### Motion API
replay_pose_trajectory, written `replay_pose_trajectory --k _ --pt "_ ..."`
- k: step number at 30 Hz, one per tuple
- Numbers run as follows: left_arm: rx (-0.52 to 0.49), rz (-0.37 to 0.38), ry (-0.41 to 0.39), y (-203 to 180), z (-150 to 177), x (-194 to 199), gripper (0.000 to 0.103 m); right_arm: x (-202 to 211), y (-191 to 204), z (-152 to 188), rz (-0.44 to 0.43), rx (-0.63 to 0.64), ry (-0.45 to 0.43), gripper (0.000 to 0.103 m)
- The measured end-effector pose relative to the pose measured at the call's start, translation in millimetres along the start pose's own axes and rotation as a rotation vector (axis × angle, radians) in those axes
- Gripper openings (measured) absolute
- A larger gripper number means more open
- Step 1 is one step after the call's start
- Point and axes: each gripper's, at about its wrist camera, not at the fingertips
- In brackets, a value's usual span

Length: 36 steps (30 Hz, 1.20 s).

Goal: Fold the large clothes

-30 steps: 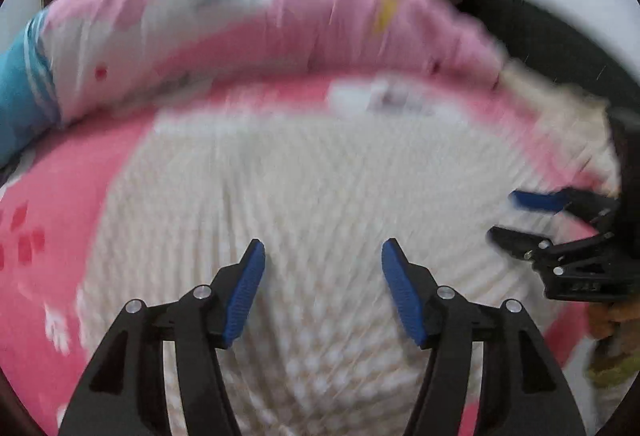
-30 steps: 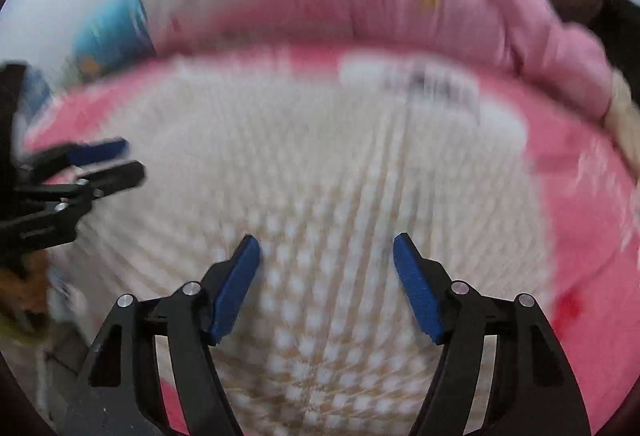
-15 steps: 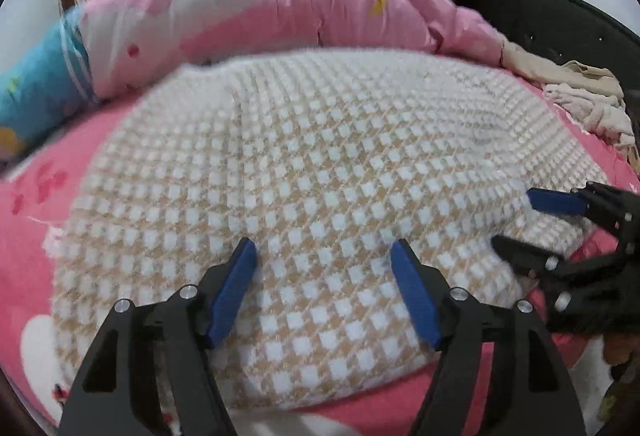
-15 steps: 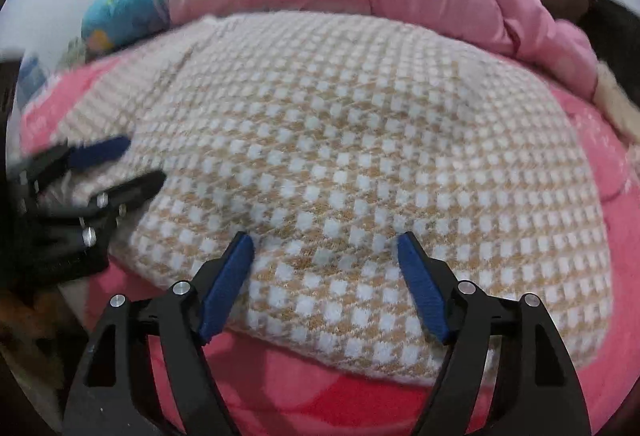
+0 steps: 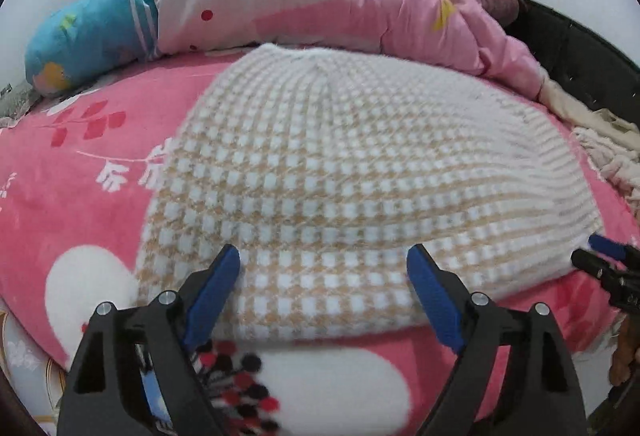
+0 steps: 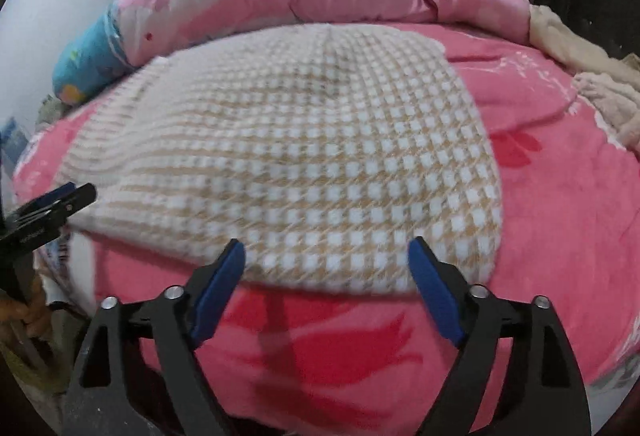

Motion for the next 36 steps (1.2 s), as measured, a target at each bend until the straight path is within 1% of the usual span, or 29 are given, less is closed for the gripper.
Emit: replay_pose_trajectory --k 1,3,5,6,7,10,15,19,22,26,30,33,36 --pt "0.001 -0.005 -0.010 -4.7 -0.4 2.3 0.084 5.5 0.6 2.7 0.002 -0.002 -0.008 0.086" --pt "0.002 -0.006 -0.041 -8.5 0.7 19.4 0.085 18.2 0.4 10.5 -0.006 -0.017 -0.012 0.087" --pt "0.007 0.005 -0.070 -14.5 0.9 36.4 0.091 26.8 5.7 21.5 -0.017 -0.025 -0.016 0.091" --pt "0.003 0.008 -0.086 -18.1 0.5 42.2 0.095 33.9 7.6 26.9 -0.020 -0.021 -0.025 0.093" --pt "-0.004 0.008 -0.111 -24.9 -3.2 48.4 0.098 40.3 8.3 26.9 -0.015 -0.012 -0.034 0.095" --pt "-0.028 -0.002 -0.163 -39.6 -8.9 64.4 0.098 42.9 23.1 24.4 0.013 0.029 -0.065 0.096" --pt "-0.040 -0.017 -0.198 -56.1 -18.9 80.1 0.098 54.5 31.9 19.9 0.090 0.085 -0.117 0.096" --pt "-0.075 -0.095 -0.241 -66.5 -22.8 92.3 0.098 65.7 34.0 17.2 0.155 0.102 -0.182 0.096" --pt "-0.121 -0.162 -0.262 -75.4 -24.6 98.4 0.098 71.3 34.1 14.8 0.171 0.109 -0.204 0.096" --pt "-0.162 -0.198 -0.250 -85.2 -24.3 101.3 0.098 77.2 34.1 12.6 0.195 0.120 -0.220 0.096" --pt "-0.232 -0.203 -0.192 -95.8 -18.4 94.2 0.098 79.8 35.5 12.2 0.232 0.129 -0.231 0.096" --pt "-0.192 -0.188 -0.175 -96.1 -13.6 92.2 0.098 80.9 36.0 13.6 0.241 0.139 -0.229 0.096" --pt "-0.157 -0.189 -0.145 -94.6 -11.2 88.0 0.098 83.0 33.5 14.7 0.217 0.131 -0.226 0.096"
Point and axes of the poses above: each gripper's, at about its wrist camera, not at the fingertips, and x roughly against the way its jaws point, y to its left, z to its underside, and after that the axes turned 13 degrees about -y, right-handed
